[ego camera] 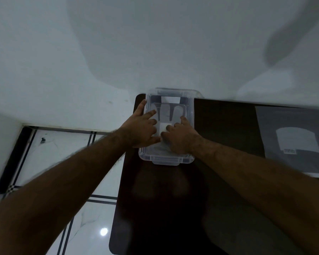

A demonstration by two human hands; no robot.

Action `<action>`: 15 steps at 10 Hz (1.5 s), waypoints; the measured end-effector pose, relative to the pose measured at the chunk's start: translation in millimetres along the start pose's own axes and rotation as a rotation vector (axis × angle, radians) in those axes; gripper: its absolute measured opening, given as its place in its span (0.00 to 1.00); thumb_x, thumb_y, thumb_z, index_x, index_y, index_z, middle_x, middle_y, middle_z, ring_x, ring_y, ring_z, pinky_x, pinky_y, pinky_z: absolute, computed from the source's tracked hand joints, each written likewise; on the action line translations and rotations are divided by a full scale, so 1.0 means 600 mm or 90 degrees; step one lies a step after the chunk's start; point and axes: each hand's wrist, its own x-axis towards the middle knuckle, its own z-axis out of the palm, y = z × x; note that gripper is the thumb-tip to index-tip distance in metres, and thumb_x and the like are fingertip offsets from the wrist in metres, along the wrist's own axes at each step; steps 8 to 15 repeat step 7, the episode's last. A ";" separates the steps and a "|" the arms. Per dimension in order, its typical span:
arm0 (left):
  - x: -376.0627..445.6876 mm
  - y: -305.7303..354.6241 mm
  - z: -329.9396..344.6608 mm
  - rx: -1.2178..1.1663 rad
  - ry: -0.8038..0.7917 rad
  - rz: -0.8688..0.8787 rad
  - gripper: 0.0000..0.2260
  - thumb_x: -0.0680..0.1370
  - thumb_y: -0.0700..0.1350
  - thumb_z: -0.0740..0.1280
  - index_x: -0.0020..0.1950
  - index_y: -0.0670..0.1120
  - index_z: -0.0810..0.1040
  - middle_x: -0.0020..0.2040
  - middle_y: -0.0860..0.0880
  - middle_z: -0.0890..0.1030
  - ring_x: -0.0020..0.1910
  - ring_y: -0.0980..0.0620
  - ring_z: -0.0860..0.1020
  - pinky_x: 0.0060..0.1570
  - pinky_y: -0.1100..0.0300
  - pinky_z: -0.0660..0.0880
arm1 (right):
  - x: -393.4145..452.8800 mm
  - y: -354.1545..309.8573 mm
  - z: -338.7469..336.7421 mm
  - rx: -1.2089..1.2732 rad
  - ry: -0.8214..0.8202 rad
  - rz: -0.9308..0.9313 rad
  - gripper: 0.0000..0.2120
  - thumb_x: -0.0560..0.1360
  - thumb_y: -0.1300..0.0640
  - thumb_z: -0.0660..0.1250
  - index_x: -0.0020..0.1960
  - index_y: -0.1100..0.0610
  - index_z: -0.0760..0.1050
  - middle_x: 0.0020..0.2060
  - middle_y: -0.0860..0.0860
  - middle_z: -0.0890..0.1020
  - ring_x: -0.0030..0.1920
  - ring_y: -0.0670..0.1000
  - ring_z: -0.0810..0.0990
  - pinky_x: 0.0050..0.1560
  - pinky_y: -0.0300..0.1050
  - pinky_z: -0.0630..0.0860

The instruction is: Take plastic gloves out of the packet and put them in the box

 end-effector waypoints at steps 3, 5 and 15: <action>0.008 0.018 0.001 0.003 -0.086 0.071 0.36 0.85 0.70 0.43 0.54 0.51 0.86 0.50 0.51 0.87 0.69 0.47 0.79 0.80 0.28 0.37 | -0.010 0.009 -0.024 -0.052 -0.039 0.028 0.19 0.81 0.40 0.64 0.65 0.50 0.78 0.57 0.52 0.84 0.65 0.59 0.80 0.78 0.76 0.48; 0.036 0.004 -0.021 -0.001 -0.123 0.022 0.35 0.84 0.70 0.42 0.66 0.53 0.82 0.65 0.50 0.85 0.80 0.44 0.69 0.78 0.26 0.35 | -0.003 0.026 -0.030 -0.032 0.009 0.064 0.16 0.81 0.42 0.64 0.64 0.49 0.78 0.56 0.53 0.84 0.64 0.59 0.80 0.78 0.76 0.51; -0.015 0.035 -0.052 -0.054 0.009 -0.105 0.16 0.85 0.57 0.60 0.65 0.52 0.81 0.63 0.50 0.84 0.72 0.46 0.76 0.81 0.28 0.46 | -0.086 0.034 -0.044 0.061 0.155 0.122 0.23 0.83 0.43 0.60 0.73 0.51 0.72 0.64 0.54 0.82 0.67 0.58 0.78 0.79 0.70 0.52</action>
